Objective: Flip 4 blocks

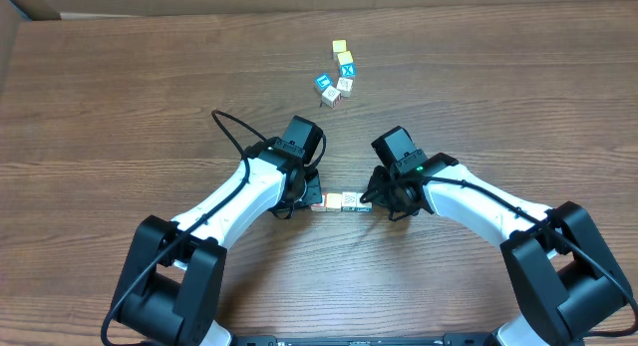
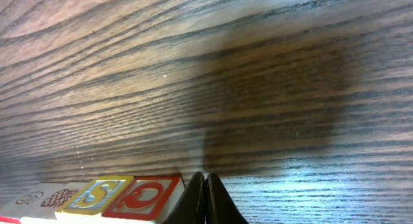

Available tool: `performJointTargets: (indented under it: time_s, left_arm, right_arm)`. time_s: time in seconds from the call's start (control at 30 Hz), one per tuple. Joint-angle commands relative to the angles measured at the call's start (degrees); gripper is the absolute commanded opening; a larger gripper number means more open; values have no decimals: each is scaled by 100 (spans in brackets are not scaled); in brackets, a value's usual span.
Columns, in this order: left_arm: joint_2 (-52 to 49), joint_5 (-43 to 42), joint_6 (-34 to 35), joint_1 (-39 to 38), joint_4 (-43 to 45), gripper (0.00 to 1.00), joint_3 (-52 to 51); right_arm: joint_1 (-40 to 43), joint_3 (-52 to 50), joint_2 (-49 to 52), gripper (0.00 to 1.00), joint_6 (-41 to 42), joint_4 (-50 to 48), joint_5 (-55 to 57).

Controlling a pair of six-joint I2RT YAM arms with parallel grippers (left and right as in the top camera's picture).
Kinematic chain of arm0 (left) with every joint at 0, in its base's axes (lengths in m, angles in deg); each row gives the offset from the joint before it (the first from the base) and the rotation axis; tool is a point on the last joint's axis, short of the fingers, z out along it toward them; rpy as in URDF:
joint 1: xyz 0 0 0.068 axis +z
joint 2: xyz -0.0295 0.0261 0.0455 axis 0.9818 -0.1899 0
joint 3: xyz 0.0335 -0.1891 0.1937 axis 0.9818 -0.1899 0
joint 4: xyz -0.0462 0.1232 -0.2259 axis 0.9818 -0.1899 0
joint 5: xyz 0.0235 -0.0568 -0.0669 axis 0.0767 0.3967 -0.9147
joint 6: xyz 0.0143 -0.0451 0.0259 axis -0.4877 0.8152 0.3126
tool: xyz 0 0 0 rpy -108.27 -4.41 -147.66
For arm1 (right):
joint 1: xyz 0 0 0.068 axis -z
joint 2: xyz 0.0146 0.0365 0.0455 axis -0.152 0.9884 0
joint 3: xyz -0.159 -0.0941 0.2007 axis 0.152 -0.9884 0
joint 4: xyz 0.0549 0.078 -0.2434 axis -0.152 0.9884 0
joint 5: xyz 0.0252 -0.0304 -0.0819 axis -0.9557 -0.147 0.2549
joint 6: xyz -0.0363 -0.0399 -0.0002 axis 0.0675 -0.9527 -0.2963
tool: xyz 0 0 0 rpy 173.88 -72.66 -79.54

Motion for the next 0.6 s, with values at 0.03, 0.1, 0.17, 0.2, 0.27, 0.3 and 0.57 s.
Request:
performJointTargets:
  time_s: [0.03, 0.1, 0.17, 0.2, 0.27, 0.3, 0.57]
  left_arm:
    - [-26, -59, 37, -15, 22, 4, -44]
    - [-26, -59, 79, -15, 42, 4, -57]
    - [-26, -57, 79, -15, 83, 4, -90]
    - [-28, -59, 79, -15, 107, 4, -109]
    - [-28, -59, 79, -15, 153, 4, -149]
    - [-28, -59, 79, -15, 184, 4, -175]
    - [-55, -70, 98, -15, 256, 4, -221]
  right_arm:
    - [-31, -31, 37, 4, -7, -79, -50]
    - [-31, -31, 37, 4, -17, -81, -50]
    - [-31, -31, 37, 4, -33, -81, -50]
    - [-31, -31, 37, 4, -33, -81, -48]
    - [-31, -31, 37, 4, -33, -83, -48]
    - [-31, -31, 37, 4, -33, -87, -48]
    - [-31, -31, 37, 4, -31, -98, -50]
